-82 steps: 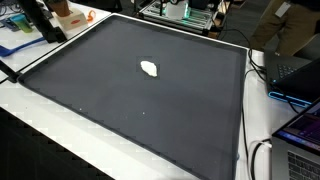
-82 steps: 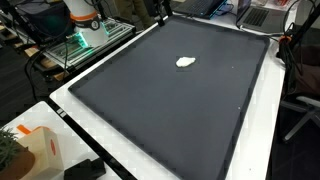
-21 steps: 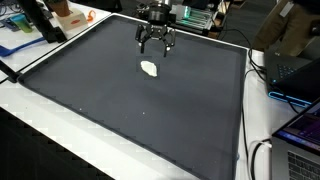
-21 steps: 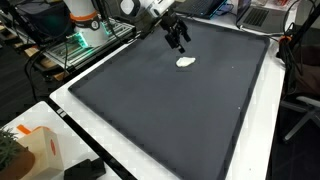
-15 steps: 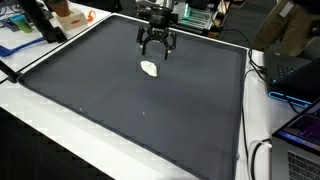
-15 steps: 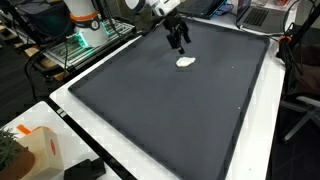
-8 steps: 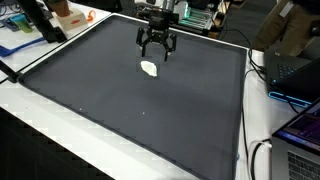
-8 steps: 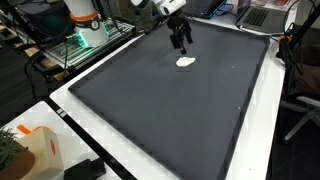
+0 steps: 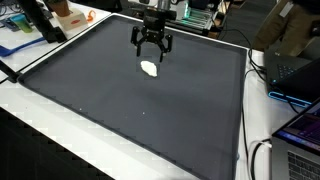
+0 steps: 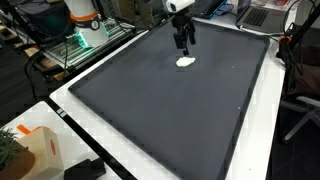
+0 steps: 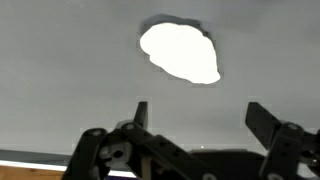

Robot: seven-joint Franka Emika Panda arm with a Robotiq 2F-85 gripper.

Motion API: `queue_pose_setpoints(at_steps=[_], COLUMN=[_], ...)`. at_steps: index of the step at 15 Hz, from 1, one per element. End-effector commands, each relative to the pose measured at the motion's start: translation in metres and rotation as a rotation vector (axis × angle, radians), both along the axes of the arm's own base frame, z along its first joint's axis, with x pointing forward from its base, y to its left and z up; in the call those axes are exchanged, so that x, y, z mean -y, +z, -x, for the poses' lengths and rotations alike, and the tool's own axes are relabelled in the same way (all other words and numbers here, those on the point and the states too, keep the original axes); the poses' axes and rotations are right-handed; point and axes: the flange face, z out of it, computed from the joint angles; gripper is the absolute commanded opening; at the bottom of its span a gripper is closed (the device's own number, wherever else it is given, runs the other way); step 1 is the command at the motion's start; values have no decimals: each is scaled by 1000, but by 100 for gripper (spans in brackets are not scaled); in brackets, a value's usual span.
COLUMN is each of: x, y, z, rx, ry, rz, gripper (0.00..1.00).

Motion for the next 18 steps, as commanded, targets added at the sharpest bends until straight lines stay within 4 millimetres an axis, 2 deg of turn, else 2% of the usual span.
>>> queue_pose_setpoints(at_steps=[1,4,5,13,18], x=[0,-3,-9,-6,-1], y=[2,5,10,34,45], z=[-3,-6,-6,-51,-64], rx=[-12,-10,-29,-152,-229], ry=[-10,-10,-4,-134,-190], rz=[2,2,-30,-75,-95], gripper=[100,100,100,100,100])
